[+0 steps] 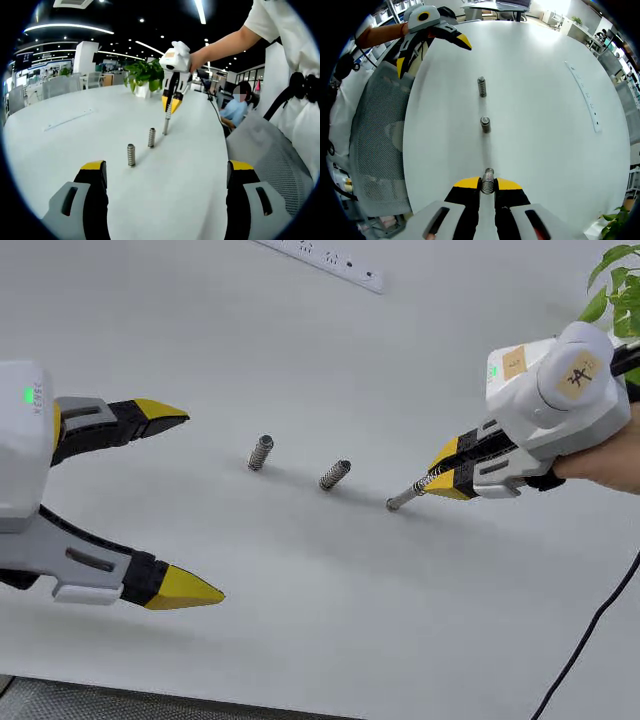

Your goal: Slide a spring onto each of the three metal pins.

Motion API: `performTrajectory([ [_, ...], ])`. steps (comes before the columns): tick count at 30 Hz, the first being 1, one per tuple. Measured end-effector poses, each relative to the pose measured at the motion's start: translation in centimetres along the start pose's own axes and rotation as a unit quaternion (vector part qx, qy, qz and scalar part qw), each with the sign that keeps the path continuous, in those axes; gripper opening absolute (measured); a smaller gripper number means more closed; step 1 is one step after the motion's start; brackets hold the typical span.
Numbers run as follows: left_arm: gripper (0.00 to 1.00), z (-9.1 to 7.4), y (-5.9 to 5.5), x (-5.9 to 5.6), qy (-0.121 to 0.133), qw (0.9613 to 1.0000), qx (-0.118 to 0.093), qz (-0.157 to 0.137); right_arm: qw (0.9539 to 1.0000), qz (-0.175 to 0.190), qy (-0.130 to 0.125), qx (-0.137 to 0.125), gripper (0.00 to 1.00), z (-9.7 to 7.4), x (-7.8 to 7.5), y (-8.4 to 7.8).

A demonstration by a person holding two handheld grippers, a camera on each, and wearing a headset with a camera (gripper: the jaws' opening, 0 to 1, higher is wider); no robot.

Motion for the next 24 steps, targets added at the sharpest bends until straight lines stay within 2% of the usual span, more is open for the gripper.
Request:
performTrajectory([
  [24, 0.99, -0.1, -0.4, 0.1, 0.002, 1.0000, 0.004, -0.005, 0.9999, 0.000, 0.006, 0.009, 0.06, 2.8, -0.1, -0.3],
])
Point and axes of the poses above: the centre of the closed fingertips' face, and the gripper's own axes: z roughly forward along the fingers, x roughly to its left, y roughly out of its top, the point moved 8 cm from there along -z, roughly backward along the fingers, and after that the axes turned 5 degrees about x, right-handed, at the moved point
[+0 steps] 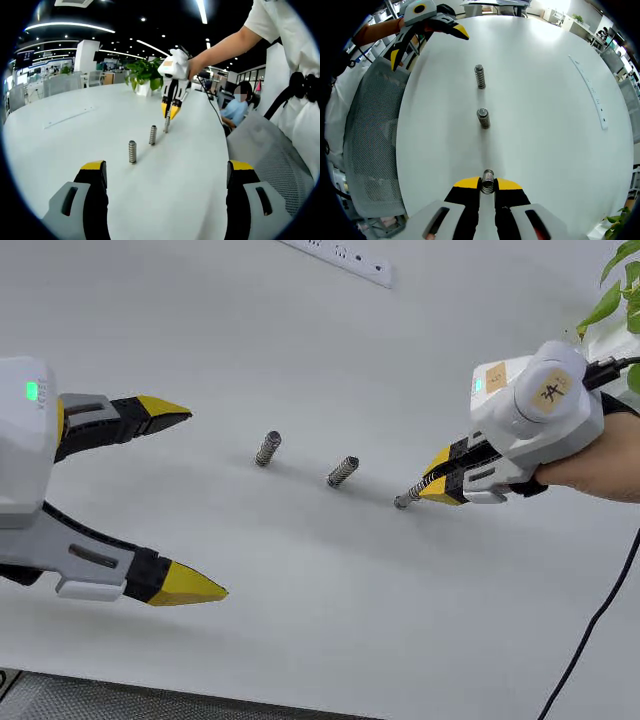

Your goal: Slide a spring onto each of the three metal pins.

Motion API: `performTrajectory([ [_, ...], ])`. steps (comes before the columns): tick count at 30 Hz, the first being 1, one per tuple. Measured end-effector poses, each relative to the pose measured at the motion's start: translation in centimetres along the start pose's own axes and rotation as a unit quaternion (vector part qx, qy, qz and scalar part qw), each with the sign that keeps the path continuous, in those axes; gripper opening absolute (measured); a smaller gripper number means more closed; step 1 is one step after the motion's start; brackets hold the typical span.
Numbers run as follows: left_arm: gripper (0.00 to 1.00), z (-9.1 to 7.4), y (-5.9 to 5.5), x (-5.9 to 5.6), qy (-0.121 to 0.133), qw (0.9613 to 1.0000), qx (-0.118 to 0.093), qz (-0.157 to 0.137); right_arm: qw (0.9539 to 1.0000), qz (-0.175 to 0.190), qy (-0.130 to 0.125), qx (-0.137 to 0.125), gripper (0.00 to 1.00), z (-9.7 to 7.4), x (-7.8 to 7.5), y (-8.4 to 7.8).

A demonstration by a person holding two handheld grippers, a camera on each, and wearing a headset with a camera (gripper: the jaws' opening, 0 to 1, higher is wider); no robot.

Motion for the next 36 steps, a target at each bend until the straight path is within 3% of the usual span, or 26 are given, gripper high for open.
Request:
performTrajectory([
  [14, 0.99, -0.1, -0.1, 0.1, 0.001, 1.0000, 0.000, -0.004, 0.9999, -0.010, 0.000, 0.009, 0.06, 1.6, -0.4, 0.1],
  [36, 0.99, -0.2, -0.3, 0.1, 0.003, 1.0000, 0.000, -0.007, 0.9997, -0.020, 0.001, 0.013, 0.07, 2.3, -0.2, 0.3],
])
Point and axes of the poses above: the centre of the closed fingertips' face, and the gripper's own axes: z roughly forward along the fingers, x roughly to its left, y roughly out of its top, the point moved 8 cm from there along -z, roughly backward along the fingers, and after that the axes turned 5 degrees about x, right-handed, at the moved point
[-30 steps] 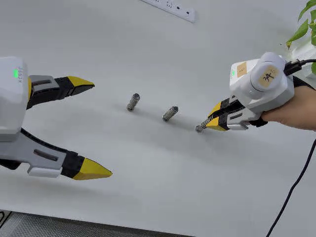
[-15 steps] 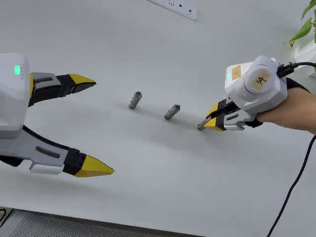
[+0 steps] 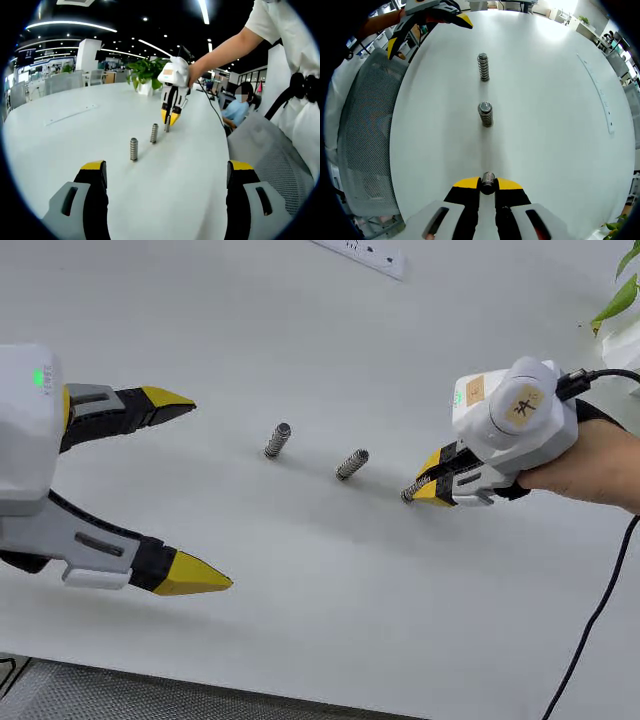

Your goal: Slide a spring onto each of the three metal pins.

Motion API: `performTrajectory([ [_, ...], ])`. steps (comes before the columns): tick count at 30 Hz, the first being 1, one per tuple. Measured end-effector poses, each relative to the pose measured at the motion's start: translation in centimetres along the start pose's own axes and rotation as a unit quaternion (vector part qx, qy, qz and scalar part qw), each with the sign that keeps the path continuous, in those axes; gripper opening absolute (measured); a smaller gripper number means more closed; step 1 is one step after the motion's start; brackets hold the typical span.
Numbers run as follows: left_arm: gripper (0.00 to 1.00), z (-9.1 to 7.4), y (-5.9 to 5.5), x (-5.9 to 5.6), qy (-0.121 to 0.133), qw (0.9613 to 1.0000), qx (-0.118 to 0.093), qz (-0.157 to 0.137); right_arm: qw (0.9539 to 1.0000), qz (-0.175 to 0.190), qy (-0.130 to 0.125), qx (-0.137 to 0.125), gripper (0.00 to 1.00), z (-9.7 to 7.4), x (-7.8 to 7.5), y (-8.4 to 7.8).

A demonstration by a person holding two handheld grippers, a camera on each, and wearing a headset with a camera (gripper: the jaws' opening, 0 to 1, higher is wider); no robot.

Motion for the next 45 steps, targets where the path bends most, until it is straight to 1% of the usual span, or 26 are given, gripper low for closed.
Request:
performTrajectory([
  [4, 0.99, -0.1, 0.1, 0.0, 0.001, 1.0000, -0.001, 0.000, 1.0000, 0.004, 0.003, -0.004, 0.10, 0.0, 0.0, 0.1],
  [6, 0.99, -0.1, 0.1, 0.0, 0.000, 1.0000, 0.000, 0.000, 1.0000, 0.001, 0.001, -0.004, 0.10, 0.0, 0.0, 0.1],
  [11, 0.99, 0.0, 0.1, -0.1, -0.001, 1.0000, 0.000, 0.001, 0.9999, 0.008, 0.000, -0.011, 0.14, -0.2, 0.0, 0.0],
  [15, 0.99, 0.0, 0.2, -0.1, -0.002, 1.0000, 0.000, 0.003, 0.9997, 0.014, -0.003, -0.020, 0.18, -0.8, 0.1, -0.1],
  [17, 0.99, 0.0, 0.2, -0.1, -0.002, 1.0000, 0.000, 0.002, 0.9996, 0.015, -0.004, -0.023, 0.20, -1.3, 0.5, 0.0],
  [19, 0.99, 0.0, 0.3, -0.1, -0.002, 1.0000, 0.000, 0.002, 0.9993, 0.020, -0.004, -0.030, 0.22, -1.0, 0.7, -0.1],
  [25, 0.99, 0.0, 0.3, -0.1, -0.004, 0.9999, 0.008, 0.006, 0.9982, 0.029, -0.005, -0.052, 0.32, -2.1, 0.9, -0.5],
  [27, 0.99, -0.1, 0.5, -0.1, -0.004, 0.9999, 0.010, 0.008, 0.9974, 0.033, -0.008, -0.064, 0.35, -2.7, 1.2, -0.6],
  [30, 0.99, -0.2, 0.7, -0.1, -0.007, 0.9998, 0.012, 0.011, 0.9953, 0.044, -0.014, -0.085, 0.39, -3.4, 1.4, -1.0],
  [32, 0.99, -0.3, 0.7, -0.1, -0.008, 0.9996, 0.020, 0.017, 0.9940, 0.054, -0.015, -0.094, 0.42, -3.9, 1.8, -1.3],
  [35, 0.99, -0.3, 0.8, -0.1, -0.009, 0.9993, 0.028, 0.022, 0.9916, 0.061, -0.022, -0.112, 0.45, -4.7, 2.6, -1.8],
  [37, 0.99, -0.4, 0.9, -0.1, -0.009, 0.9991, 0.032, 0.026, 0.9891, 0.071, -0.025, -0.126, 0.50, -5.2, 3.3, -2.1],
  [39, 0.99, -0.5, 1.1, -0.1, -0.009, 0.9992, 0.031, 0.025, 0.9856, 0.074, -0.031, -0.149, 0.53, -5.0, 3.1, -2.6],
  [41, 0.99, -0.6, 1.3, -0.1, -0.009, 0.9993, 0.027, 0.023, 0.9816, 0.087, -0.034, -0.167, 0.58, -5.5, 4.0, -3.1],
  [42, 0.99, -0.6, 1.4, 0.0, -0.008, 0.9994, 0.027, 0.021, 0.9796, 0.090, -0.036, -0.176, 0.59, -5.3, 3.8, -3.7],
  [43, 0.99, -0.6, 1.4, 0.0, -0.008, 0.9994, 0.027, 0.019, 0.9759, 0.096, -0.039, -0.192, 0.61, -5.2, 3.9, -4.4],
  [45, 0.99, -0.7, 1.4, 0.1, -0.006, 0.9994, 0.028, 0.020, 0.9702, 0.111, -0.040, -0.212, 0.65, -5.4, 4.8, -4.8],
])
Point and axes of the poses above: the centre of the closed fingertips' face, and the gripper's own axes: z roughly forward along the fingers, x roughly to its left, y roughly out of its top, the point moved 8 cm from there along -z, roughly backward along the fingers, and after that the axes turned 5 degrees about x, right-handed, at the moved point
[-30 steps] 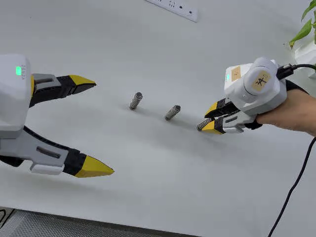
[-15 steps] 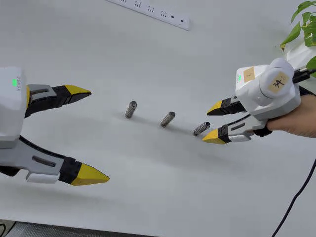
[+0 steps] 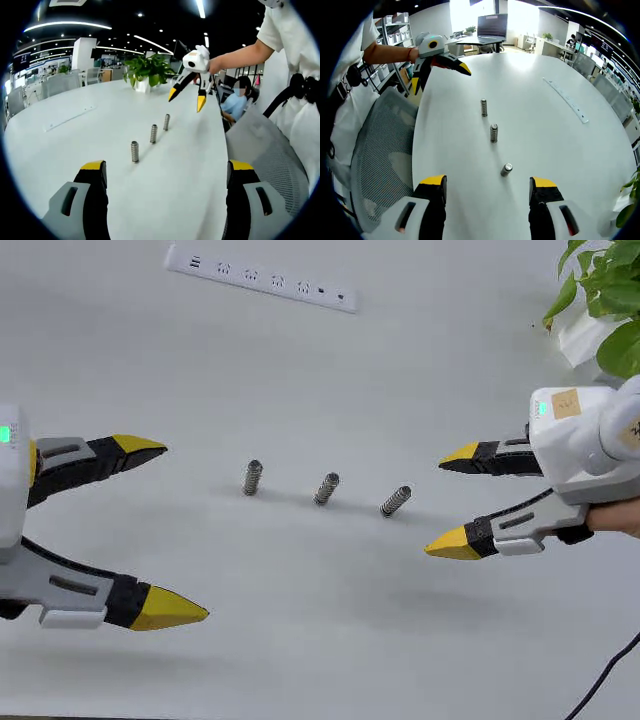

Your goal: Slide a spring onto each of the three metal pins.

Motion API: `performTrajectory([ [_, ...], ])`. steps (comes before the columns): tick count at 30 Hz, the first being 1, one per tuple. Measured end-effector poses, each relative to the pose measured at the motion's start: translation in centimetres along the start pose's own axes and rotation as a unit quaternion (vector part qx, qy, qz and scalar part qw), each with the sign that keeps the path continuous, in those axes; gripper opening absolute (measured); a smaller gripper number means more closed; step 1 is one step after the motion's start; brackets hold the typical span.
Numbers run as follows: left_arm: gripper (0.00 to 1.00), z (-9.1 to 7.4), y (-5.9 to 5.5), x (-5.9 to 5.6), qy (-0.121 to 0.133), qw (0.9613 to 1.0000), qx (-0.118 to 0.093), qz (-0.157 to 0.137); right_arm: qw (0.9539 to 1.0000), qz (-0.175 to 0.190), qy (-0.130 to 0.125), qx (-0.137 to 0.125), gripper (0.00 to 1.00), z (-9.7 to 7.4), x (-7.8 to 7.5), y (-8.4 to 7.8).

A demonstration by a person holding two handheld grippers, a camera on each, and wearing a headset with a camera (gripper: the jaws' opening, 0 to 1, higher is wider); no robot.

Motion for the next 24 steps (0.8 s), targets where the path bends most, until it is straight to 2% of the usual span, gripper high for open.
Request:
performTrajectory([
  [1, 0.99, 0.0, 0.0, 0.0, 0.000, 1.0000, 0.005, 0.000, 0.9998, 0.004, -0.005, -0.017, 0.67, -0.3, 0.5, -0.3],
  [5, 0.99, 0.0, 0.0, -0.2, -0.001, 0.9999, 0.015, 0.007, 0.9981, 0.029, -0.017, -0.051, 0.75, -1.2, 1.6, -1.5],
  [8, 0.99, -0.2, 0.1, -0.3, 0.003, 0.9998, 0.019, 0.009, 0.9942, 0.047, -0.029, -0.092, 0.79, -1.9, 2.2, -2.5],
  [10, 0.99, -0.2, 0.2, -0.2, 0.011, 0.9998, 0.019, 0.003, 0.9920, 0.056, -0.033, -0.108, 0.83, -2.2, 2.5, -3.1],
  [13, 0.99, -0.3, 0.3, 0.0, 0.022, 0.9997, 0.009, -0.002, 0.9886, 0.072, -0.040, -0.126, 0.87, -2.5, 3.0, -4.4],
  [15, 0.99, -0.3, 0.2, 0.0, 0.026, 0.9996, 0.014, 0.003, 0.9875, 0.073, -0.046, -0.132, 0.90, -2.6, 3.3, -5.0],
  [20, 0.99, -0.3, -0.4, -0.1, 0.029, 0.9991, 0.031, 0.003, 0.9811, 0.092, -0.060, -0.159, 0.99, -2.6, 4.1, -6.5],
  [24, 0.99, -0.2, -0.8, -0.2, 0.033, 0.9988, 0.037, 0.001, 0.9805, 0.093, -0.064, -0.161, 0.99, -2.3, 4.6, -7.4],
])
Point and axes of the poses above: the centre of the closed fingertips' face, and the gripper's own axes: z roughly forward along the fingers, x roughly to its left, y roughly out of its top, the point moved 8 cm from there along -z, roughly backward along the fingers, and after that the axes turned 5 degrees about x, right-handed, at the moved point
